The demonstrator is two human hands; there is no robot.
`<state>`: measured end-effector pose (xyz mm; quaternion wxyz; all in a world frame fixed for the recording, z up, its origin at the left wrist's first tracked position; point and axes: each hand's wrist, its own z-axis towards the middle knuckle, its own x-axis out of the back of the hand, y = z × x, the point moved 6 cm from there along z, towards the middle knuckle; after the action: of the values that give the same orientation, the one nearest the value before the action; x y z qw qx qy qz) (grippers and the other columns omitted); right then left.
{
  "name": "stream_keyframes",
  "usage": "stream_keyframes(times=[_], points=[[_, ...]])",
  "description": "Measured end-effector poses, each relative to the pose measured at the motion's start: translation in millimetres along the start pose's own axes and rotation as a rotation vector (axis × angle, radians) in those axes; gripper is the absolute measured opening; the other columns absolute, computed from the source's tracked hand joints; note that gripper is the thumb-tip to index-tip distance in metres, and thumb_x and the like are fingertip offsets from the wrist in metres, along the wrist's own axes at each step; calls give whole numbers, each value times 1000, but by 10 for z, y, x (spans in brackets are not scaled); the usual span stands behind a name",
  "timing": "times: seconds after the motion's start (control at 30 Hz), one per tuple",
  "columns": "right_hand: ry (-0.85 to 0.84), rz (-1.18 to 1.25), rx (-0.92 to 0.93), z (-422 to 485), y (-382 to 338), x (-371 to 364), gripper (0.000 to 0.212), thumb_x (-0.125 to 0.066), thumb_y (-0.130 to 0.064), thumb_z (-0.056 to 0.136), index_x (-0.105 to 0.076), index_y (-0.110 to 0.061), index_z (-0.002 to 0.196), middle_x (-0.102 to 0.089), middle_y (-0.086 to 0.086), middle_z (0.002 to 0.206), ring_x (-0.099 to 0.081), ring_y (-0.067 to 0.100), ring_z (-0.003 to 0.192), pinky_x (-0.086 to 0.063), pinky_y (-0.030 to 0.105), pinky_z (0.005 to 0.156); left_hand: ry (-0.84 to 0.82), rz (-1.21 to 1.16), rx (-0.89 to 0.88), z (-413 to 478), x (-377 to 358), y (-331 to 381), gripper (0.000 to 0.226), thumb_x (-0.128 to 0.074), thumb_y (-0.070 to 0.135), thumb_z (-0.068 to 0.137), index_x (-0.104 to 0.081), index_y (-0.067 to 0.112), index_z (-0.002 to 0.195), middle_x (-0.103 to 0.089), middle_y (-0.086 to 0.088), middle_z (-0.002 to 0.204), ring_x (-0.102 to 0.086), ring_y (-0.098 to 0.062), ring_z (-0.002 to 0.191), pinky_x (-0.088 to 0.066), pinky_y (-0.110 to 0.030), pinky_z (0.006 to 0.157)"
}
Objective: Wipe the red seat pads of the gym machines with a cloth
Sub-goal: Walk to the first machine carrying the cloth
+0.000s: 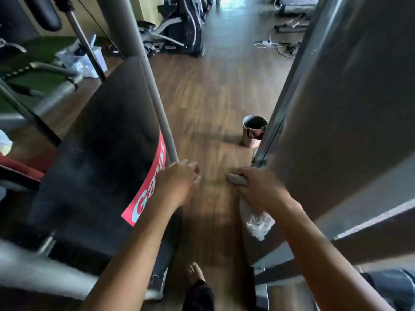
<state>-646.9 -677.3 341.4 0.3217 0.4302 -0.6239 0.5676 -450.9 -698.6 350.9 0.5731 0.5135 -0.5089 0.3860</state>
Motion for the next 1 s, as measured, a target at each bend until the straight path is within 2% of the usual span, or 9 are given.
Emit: stream_keyframes(times=[0.13,0.27,0.4,0.53,0.63,0.7,0.8,0.9,1.0], points=[[79,35,-7,634,83,135,15,-67,-27,89,-69,-13,95,-68,6,86,-66,26,87,-51,37,74,-12,-51,-17,723,35,-21,22,-49,34,98,-65,24,110,-64,2,115,-63,-23,107,-49,-37,87],[140,10,-42,1268,85,386,18,-68,-28,91,-70,-11,96,-69,7,93,-64,25,92,-37,34,67,-30,-19,-30,1451,126,-90,26,-49,35,98,-65,25,116,-61,0,118,-61,-26,112,-44,-36,87],[183,-25,-57,1876,68,573,19,-69,-31,88,-70,-14,98,-70,9,98,-63,28,95,-36,33,67,-17,-47,-36,2132,167,-185,23,-51,36,97,-65,26,112,-62,0,114,-61,-26,110,-45,-36,87],[106,-1,-128,2623,144,652,16,-67,-31,86,-67,-15,85,-65,5,89,-61,28,92,-43,36,66,-35,-119,-23,2822,141,-223,18,-52,35,96,-66,28,105,-64,2,109,-61,-24,104,-41,-32,79],[67,26,-163,3258,197,716,19,-67,-29,84,-58,-16,74,-55,1,75,-58,30,89,-41,34,65,-14,-118,-22,3386,173,-247,18,-53,37,97,-66,29,105,-64,4,108,-57,-18,92,-38,-31,75],[62,25,-170,3701,226,781,17,-68,-29,84,-65,-12,85,-55,2,76,-58,30,86,-42,33,65,18,-101,-22,3790,221,-273,20,-53,38,98,-67,28,108,-65,3,109,-56,-18,91,-39,-32,75],[64,-3,-144,4420,260,913,24,-74,-31,82,-70,-12,96,-58,4,83,-58,29,86,-41,31,67,56,-82,-3,4436,288,-329,20,-52,35,97,-68,27,107,-65,1,112,-61,-24,102,-44,-36,83],[78,40,-138,5112,332,1104,24,-74,-29,82,-71,-14,100,-63,7,90,-55,29,85,-41,31,68,71,-29,14,5058,329,-382,21,-52,34,98,-67,25,108,-64,-1,115,-58,-27,111,-42,-41,95],[101,71,-160,5625,481,1309,22,-73,-29,82,-71,-16,100,-66,8,91,-57,31,87,-45,33,69,94,0,13,5593,419,-424,20,-53,36,97,-67,25,107,-65,1,112,-57,-25,110,-43,-42,98]])
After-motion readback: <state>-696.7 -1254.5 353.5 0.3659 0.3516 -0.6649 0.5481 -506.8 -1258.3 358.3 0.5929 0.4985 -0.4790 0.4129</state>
